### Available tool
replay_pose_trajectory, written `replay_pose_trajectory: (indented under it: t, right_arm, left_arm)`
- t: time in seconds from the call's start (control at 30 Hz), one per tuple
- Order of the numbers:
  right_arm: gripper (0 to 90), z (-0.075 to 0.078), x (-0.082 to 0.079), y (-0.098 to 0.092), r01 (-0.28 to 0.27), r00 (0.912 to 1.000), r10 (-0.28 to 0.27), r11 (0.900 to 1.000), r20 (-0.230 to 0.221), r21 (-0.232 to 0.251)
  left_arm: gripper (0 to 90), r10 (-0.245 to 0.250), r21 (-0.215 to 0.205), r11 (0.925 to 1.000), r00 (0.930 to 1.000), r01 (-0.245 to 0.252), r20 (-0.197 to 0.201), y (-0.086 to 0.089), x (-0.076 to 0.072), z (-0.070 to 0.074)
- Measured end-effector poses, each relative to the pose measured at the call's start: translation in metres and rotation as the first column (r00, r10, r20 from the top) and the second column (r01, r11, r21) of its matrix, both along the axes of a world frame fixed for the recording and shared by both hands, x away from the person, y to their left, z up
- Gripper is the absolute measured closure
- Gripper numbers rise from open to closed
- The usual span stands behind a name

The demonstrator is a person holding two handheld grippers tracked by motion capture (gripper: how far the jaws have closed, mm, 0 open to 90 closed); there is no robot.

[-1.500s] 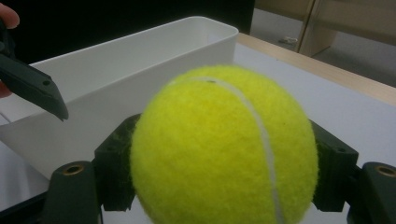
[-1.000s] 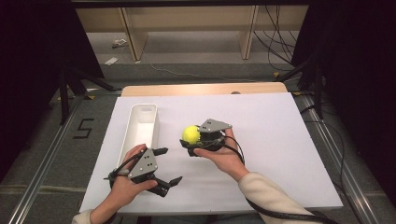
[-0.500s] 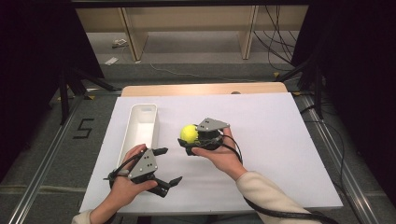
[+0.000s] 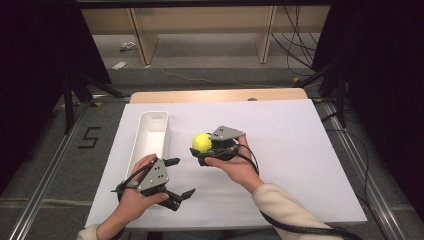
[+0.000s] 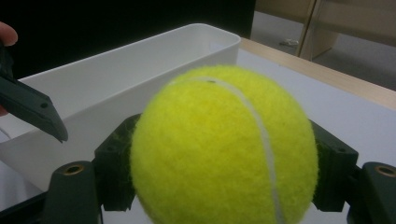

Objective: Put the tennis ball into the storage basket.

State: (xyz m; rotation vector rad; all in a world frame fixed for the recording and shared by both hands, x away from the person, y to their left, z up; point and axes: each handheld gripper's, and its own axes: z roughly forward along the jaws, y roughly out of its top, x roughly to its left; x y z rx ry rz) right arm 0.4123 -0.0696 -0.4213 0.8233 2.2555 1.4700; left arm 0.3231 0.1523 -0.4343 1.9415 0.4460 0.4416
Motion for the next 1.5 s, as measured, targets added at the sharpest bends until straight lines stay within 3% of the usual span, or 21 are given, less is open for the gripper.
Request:
replay_pose_trajectory:
  t: [1.5]
  right_arm:
    - [26.7, 0.005, 0.004, 0.014, -0.007, 0.9999, 0.007, 1.0, -0.007, -0.001]
  left_arm:
    - [0.0, -0.002, 0.001, 1.0, 1.0, 0.002, -0.001, -0.001, 0.0, 0.0]
